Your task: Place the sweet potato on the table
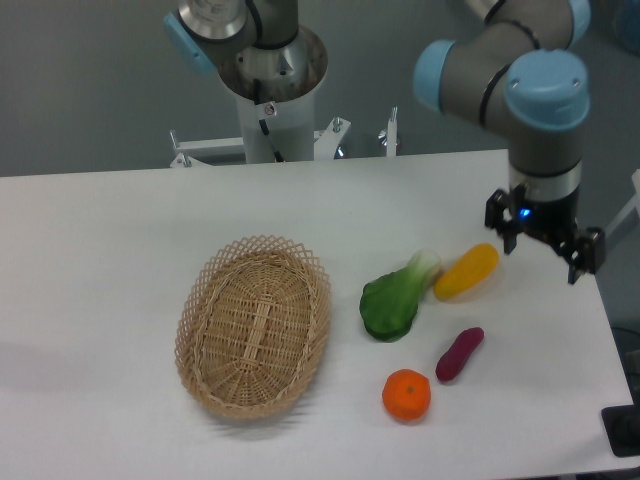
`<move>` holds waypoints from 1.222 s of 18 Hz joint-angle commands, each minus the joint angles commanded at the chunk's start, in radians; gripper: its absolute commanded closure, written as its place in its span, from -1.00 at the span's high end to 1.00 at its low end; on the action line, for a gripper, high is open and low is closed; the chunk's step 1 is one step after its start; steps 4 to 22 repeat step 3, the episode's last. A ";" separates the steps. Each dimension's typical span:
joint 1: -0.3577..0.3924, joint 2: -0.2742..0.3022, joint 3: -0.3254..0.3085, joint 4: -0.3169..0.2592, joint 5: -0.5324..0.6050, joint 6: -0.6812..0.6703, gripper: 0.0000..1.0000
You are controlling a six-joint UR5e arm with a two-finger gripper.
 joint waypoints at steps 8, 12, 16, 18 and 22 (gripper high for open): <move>0.000 0.008 -0.002 0.000 -0.003 -0.011 1.00; 0.000 0.008 -0.002 0.000 -0.003 -0.011 1.00; 0.000 0.008 -0.002 0.000 -0.003 -0.011 1.00; 0.000 0.008 -0.002 0.000 -0.003 -0.011 1.00; 0.000 0.008 -0.002 0.000 -0.003 -0.011 1.00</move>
